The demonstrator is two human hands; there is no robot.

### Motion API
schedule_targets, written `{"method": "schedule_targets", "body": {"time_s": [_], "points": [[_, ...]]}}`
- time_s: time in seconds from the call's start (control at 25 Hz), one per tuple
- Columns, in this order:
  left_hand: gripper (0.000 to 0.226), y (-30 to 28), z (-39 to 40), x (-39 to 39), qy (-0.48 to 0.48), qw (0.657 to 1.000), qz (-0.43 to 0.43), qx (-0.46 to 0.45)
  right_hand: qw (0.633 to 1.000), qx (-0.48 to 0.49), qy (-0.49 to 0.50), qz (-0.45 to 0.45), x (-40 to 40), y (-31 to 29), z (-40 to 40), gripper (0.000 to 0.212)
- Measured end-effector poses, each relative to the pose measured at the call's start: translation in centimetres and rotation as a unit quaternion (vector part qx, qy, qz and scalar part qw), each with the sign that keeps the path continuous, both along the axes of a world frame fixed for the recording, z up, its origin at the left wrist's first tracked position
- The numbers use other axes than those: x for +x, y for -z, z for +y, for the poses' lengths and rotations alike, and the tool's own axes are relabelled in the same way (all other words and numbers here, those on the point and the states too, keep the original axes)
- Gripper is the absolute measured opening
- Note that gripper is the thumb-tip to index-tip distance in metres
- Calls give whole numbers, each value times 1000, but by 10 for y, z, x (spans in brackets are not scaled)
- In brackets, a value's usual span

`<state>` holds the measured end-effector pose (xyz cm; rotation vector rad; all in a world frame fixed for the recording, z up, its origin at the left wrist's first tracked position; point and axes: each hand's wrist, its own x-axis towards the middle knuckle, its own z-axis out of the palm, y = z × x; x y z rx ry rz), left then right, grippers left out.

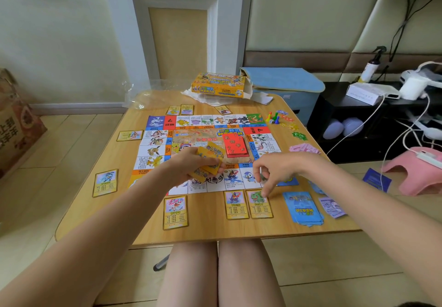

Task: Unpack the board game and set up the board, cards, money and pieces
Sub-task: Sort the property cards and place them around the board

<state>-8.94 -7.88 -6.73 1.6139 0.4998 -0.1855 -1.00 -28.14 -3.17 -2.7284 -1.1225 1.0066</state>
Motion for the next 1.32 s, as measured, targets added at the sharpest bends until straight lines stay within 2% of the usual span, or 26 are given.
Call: {"method": "schedule_targets", "body": {"time_s": [0.12, 0.2, 0.32, 0.48, 0.76, 0.96, 1.08, 1.16, 1.24, 1.32], "points": [[26, -2, -5, 1, 0, 1000, -8, -20, 997, -69, -26, -37, -7, -6, -1, 54], [14, -4, -9, 0, -2, 1000, -16, -24, 994, -90, -47, -48, -15, 1, 1, 61], [5, -7, -17, -2, 23, 999, -26, -26, 995, -74, -46, -40, -19, 9, -2, 59], [7, -8, -24, -4, 18, 999, -25, -24, 991, -114, -34, -58, -14, 4, -16, 57], [13, -8, -28, 1, 21, 999, -24, -25, 990, -125, -28, -59, -5, 5, -23, 56], [2, -9, -32, 0, 59, 996, -35, -54, 992, -116, -11, -49, -7, 1, -24, 55], [6, -4, -30, 1, 73, 995, -42, -54, 998, -49, 23, -45, -4, -15, -22, 44], [15, -1, -29, 0, 94, 993, -43, -62, 992, 91, 68, -57, -2, -21, -14, 34], [25, 1, -28, -1, 114, 990, -45, -67, 955, 257, 148, -7, -2, -20, 0, 31], [24, -1, -27, -3, 120, 989, -52, -76, 918, 344, 188, 64, -3, -13, 13, 21]]}}
